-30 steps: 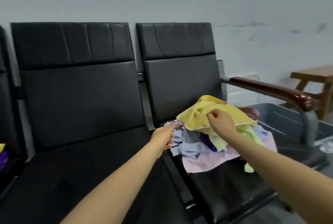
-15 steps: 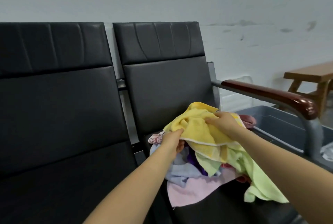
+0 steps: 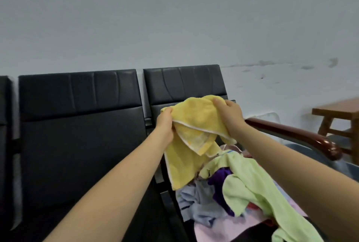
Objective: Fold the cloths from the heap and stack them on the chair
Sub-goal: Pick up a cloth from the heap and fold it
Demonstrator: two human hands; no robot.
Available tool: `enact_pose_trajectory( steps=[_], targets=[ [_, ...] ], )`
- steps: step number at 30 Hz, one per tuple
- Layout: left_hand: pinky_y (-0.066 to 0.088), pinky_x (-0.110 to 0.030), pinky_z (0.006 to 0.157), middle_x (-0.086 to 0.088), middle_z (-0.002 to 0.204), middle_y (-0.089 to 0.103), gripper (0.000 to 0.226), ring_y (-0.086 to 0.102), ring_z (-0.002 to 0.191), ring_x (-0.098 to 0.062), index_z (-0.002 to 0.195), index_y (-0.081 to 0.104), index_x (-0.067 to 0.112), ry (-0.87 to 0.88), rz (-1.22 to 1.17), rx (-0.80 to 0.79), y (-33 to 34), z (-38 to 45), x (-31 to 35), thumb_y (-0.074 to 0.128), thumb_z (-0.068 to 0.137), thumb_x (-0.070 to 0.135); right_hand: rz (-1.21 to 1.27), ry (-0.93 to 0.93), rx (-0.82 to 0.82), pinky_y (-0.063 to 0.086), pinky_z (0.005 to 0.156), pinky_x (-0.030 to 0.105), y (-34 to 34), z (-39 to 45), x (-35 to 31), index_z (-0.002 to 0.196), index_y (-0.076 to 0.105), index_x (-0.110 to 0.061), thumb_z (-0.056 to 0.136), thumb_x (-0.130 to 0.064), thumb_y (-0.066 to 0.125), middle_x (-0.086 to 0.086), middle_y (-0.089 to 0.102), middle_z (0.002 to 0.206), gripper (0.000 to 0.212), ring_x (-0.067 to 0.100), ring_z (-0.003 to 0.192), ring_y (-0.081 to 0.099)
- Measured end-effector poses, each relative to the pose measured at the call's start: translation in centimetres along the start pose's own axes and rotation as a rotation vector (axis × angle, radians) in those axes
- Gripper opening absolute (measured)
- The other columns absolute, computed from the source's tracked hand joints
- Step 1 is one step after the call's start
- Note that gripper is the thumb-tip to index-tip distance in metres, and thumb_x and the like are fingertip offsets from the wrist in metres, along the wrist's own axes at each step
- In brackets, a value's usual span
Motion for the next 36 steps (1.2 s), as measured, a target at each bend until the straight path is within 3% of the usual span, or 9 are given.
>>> enact_pose_trajectory(
  steps=[9,12,15,23,25,27,30,33,36],
  targets=[
    [0.052,-0.035,0.078,-0.005,0.095,0.067,0.028,0.062,0.087,-0.022,0.106,0.066,0.015,0.162,0.208,0.261,-19.3,-6.3,8.0,0.048,0.095,0.033,0.084,-0.062,-0.301,0.043,0.066,0.026,15.6,-10.0,-4.0,0.092,0.059,-0.021,0.099,-0.035,0.045,-0.003,0.06,0.091,0.02,0.01,0.082,0.055],
    [0.051,-0.041,0.092,-0.005,0.108,0.065,0.034,0.061,0.099,-0.023,0.115,0.063,0.018,0.079,0.41,0.33,-28.4,-9.6,4.6,0.042,0.098,0.038,0.047,0.034,-0.427,0.042,0.066,0.024,21.1,-15.5,-0.1,0.092,0.057,-0.023,0.099,-0.037,0.045,-0.004,0.058,0.093,0.019,0.007,0.083,0.053],
    [0.051,-0.036,0.08,-0.005,0.102,0.066,0.037,0.061,0.089,-0.021,0.115,0.064,0.015,-0.057,0.532,0.391,-37.2,-14.0,-0.2,0.039,0.1,0.039,-0.055,0.164,-0.58,0.044,0.072,0.03,26.3,-22.3,6.0,0.099,0.062,-0.011,0.098,-0.04,0.047,0.007,0.063,0.101,0.033,0.02,0.093,0.059],
    [0.052,-0.029,0.07,-0.007,0.102,0.067,0.028,0.064,0.094,-0.019,0.112,0.062,0.012,-0.259,0.313,0.385,-46.1,-22.2,-9.1,0.041,0.103,0.029,-0.223,0.516,-0.779,0.046,0.09,0.036,30.9,-32.4,16.8,0.099,0.056,-0.013,0.095,-0.048,0.05,0.002,0.06,0.102,0.036,0.021,0.094,0.058],
    [0.054,-0.033,0.076,-0.009,0.105,0.068,0.028,0.066,0.097,-0.023,0.113,0.063,0.013,-0.276,0.322,0.347,-45.9,-22.7,-9.2,0.042,0.102,0.027,-0.433,0.387,-0.776,0.049,0.085,0.036,30.8,-32.0,16.8,0.106,0.054,-0.013,0.093,-0.047,0.052,0.0,0.058,0.105,0.037,0.019,0.095,0.057],
    [0.055,-0.034,0.078,-0.009,0.102,0.068,0.027,0.066,0.091,-0.023,0.115,0.064,0.015,-0.258,0.351,0.297,-45.6,-22.9,-8.9,0.042,0.102,0.026,-0.679,-0.03,-0.676,0.046,0.083,0.032,30.7,-30.8,13.7,0.117,0.051,-0.018,0.09,-0.041,0.057,-0.003,0.052,0.114,0.036,0.016,0.105,0.052],
    [0.052,-0.03,0.069,-0.007,0.089,0.065,0.028,0.062,0.072,-0.017,0.116,0.062,0.019,-0.233,0.339,0.251,-45.6,-23.1,-9.1,0.036,0.104,0.02,-0.607,-0.614,-0.701,0.039,0.093,0.025,32.0,-33.8,7.5,0.117,0.057,-0.024,0.086,-0.044,0.063,-0.007,0.05,0.118,0.038,0.012,0.115,0.044],
    [0.051,-0.029,0.068,-0.007,0.087,0.063,0.028,0.06,0.072,-0.017,0.12,0.06,0.021,-0.207,0.327,0.219,-45.4,-23.1,-9.0,0.037,0.104,0.017,-0.741,-0.726,-0.962,0.039,0.094,0.028,34.0,-38.0,8.2,0.118,0.057,-0.028,0.075,-0.067,0.053,-0.01,0.05,0.116,0.058,0.011,0.111,0.043],
    [0.054,-0.036,0.083,-0.011,0.1,0.069,0.024,0.066,0.09,-0.024,0.118,0.064,0.02,-0.209,0.31,0.146,-44.2,-23.2,-9.4,0.049,0.099,0.018,-0.907,-0.755,-1.032,0.038,0.082,0.031,35.2,-39.3,9.8,0.105,0.063,-0.022,0.082,-0.059,0.039,-0.003,0.055,0.107,0.049,0.018,0.105,0.048]
  ],
)
Point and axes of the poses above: each hand's wrist, its own z-axis towards the middle knuckle, its own y-axis out of the palm, x = y × z, the point moved 10 cm from there along z, towards the middle knuckle
